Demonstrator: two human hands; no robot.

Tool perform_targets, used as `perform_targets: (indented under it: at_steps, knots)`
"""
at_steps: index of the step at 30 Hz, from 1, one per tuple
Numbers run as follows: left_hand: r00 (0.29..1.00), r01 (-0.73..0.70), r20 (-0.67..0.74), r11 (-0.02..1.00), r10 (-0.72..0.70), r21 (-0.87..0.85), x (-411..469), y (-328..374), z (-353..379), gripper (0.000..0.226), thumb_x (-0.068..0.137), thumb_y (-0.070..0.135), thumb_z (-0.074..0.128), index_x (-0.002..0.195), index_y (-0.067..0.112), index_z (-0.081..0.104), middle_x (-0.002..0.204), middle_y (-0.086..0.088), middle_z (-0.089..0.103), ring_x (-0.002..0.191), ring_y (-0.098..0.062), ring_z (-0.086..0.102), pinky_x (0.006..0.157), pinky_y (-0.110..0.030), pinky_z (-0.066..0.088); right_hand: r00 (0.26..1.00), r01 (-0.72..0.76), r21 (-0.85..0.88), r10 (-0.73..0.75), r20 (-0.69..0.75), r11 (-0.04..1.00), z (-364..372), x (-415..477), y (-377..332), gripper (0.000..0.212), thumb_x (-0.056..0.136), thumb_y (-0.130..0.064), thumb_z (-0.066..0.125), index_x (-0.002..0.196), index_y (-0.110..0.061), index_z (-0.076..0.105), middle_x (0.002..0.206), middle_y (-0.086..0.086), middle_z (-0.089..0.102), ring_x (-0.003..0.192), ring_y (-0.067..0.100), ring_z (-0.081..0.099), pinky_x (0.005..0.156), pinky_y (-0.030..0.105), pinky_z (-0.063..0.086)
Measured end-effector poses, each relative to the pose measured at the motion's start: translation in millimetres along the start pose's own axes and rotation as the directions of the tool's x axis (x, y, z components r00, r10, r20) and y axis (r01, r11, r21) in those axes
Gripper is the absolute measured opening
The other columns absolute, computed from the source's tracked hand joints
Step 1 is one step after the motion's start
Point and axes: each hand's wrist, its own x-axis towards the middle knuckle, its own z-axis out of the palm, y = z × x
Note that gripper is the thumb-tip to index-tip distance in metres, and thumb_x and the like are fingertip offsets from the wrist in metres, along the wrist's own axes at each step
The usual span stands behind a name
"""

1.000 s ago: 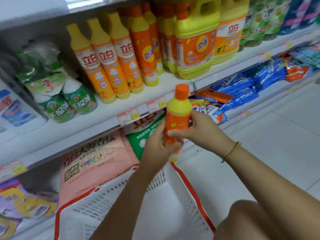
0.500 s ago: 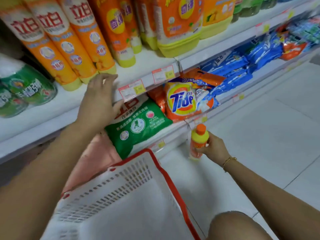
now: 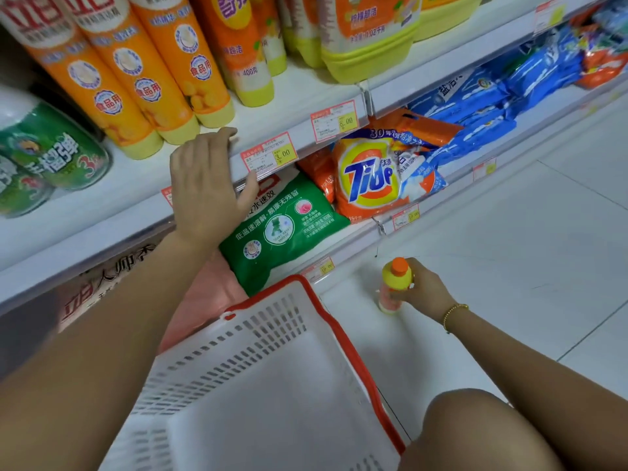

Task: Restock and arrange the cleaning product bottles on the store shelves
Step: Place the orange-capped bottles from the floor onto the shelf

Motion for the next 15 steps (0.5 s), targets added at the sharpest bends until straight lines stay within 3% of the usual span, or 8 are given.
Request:
perform_targets:
  at_steps: [6,8,10,12,15]
  knots:
    - [0.998,0.005,0.071,0.997,0.000,-0.071,8,-4,-9,0.049,0.085,0.035,0.057,0.124,0.006,0.051,0.109,-0.012,0.058,0.100,-0.029,0.051,0.090,-0.036,0.033,0.988,0.023,-0.384,0.038,0.152,0.923,-43,-14,-75,0.055,0.080,-0.026,0.075,0.128,-0.015,0.050,0.122,0.008,0.058,0.099,0.020,0.052,0.078,0.023,0.038]
    - [0.992,-0.010,0.127,0.991,0.027,-0.134,17,-9,-15,0.045,0.085,0.040,0.052,0.117,0.008,0.056,0.105,-0.010,0.059,0.097,-0.028,0.053,0.083,-0.036,0.038,0.991,0.132,-0.445,-0.105,0.085,0.886,-58,-22,-118,0.046,0.083,-0.029,0.071,0.123,-0.014,0.056,0.120,0.005,0.060,0.103,0.019,0.056,0.081,0.022,0.040]
    - [0.984,-0.007,0.173,0.982,0.040,-0.186,30,-19,-23,0.035,0.090,0.043,0.050,0.101,0.011,0.060,0.094,-0.006,0.060,0.088,-0.025,0.054,0.070,-0.035,0.041,0.937,0.296,-0.334,-0.341,-0.081,0.895,-67,-29,-168,0.032,0.084,-0.025,0.071,0.111,-0.011,0.064,0.109,0.003,0.067,0.097,0.017,0.060,0.084,0.025,0.045]
    - [0.975,0.040,0.221,0.973,0.011,-0.227,40,-33,-28,0.035,0.096,0.043,0.048,0.078,0.014,0.055,0.076,-0.001,0.054,0.072,-0.022,0.050,0.056,-0.031,0.032,0.825,0.479,-0.186,-0.513,-0.238,0.858,-72,-28,-220,0.021,0.085,-0.020,0.070,0.103,-0.010,0.066,0.098,0.001,0.068,0.091,0.015,0.063,0.086,0.030,0.051]
    - [0.975,0.077,0.219,0.983,-0.039,-0.167,39,-42,-27,0.050,0.095,0.054,0.035,0.063,0.016,0.046,0.060,0.002,0.047,0.057,-0.020,0.046,0.048,-0.030,0.022,0.756,0.608,-0.036,-0.591,-0.282,0.793,-69,-7,-290,0.033,0.083,-0.023,0.072,0.113,-0.014,0.062,0.106,-0.001,0.065,0.096,0.012,0.062,0.086,0.025,0.051]
